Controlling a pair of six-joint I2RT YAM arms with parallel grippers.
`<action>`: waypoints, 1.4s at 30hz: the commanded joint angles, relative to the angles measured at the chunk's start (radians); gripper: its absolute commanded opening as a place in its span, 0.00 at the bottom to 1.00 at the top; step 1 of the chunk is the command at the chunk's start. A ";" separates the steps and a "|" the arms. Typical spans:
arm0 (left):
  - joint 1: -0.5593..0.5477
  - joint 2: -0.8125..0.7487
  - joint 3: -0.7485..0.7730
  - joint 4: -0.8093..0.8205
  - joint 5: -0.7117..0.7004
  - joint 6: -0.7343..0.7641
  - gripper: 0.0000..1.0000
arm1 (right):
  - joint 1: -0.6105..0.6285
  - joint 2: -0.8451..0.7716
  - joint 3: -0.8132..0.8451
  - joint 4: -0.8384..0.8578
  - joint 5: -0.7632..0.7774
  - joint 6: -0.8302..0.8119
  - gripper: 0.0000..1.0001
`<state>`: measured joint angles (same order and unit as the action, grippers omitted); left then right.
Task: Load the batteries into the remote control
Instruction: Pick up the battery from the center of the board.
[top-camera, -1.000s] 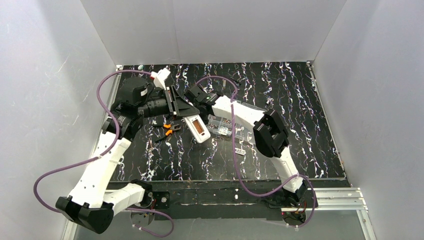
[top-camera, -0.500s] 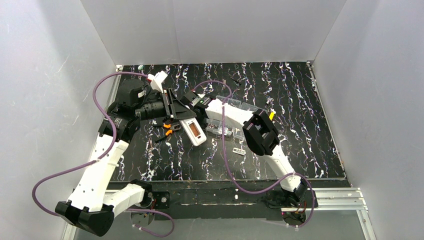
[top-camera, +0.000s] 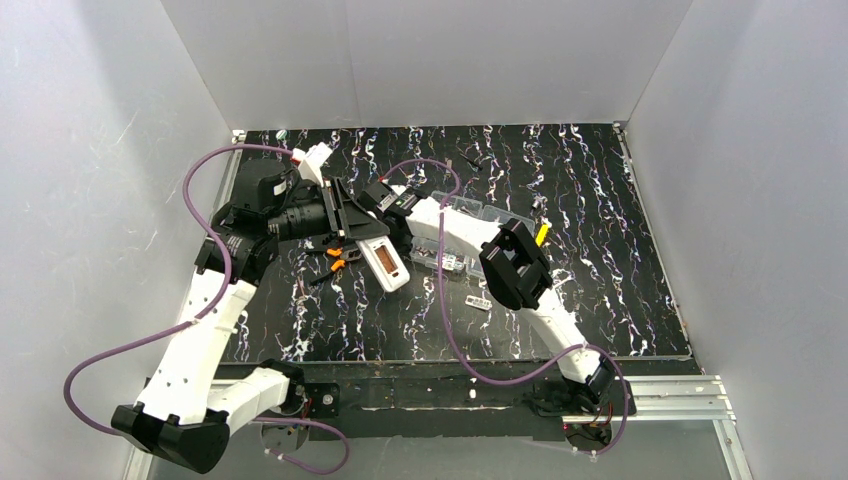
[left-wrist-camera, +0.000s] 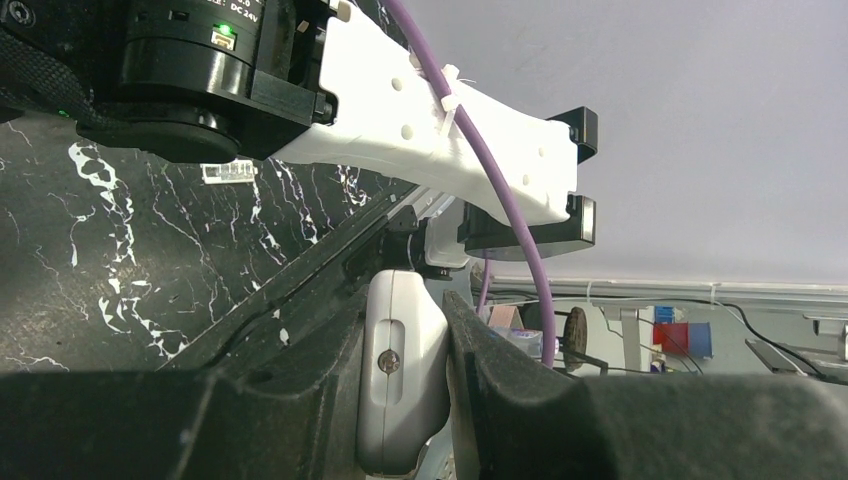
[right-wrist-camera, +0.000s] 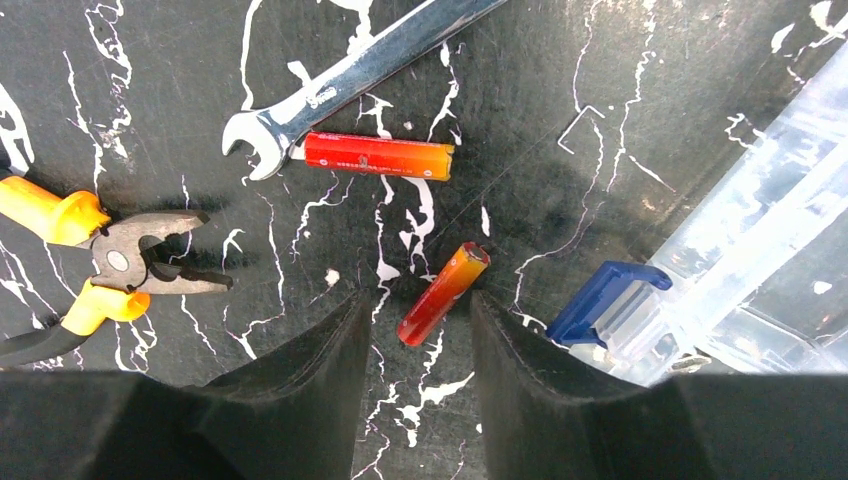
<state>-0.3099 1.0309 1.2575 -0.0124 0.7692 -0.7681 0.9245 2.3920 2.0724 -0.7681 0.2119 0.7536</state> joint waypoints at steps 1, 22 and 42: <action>0.009 -0.018 0.026 -0.013 0.054 0.016 0.00 | 0.004 0.041 0.047 -0.035 0.040 -0.027 0.42; 0.041 -0.002 0.015 0.020 0.039 -0.022 0.00 | 0.070 -0.134 -0.309 0.100 -0.009 -0.334 0.03; 0.050 0.050 0.073 -0.041 -0.008 0.056 0.00 | 0.071 -0.630 -0.968 0.310 -0.182 -0.591 0.64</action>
<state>-0.2672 1.0813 1.2621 -0.0399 0.7353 -0.7517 0.9970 1.7855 1.1374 -0.5148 0.0059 0.1749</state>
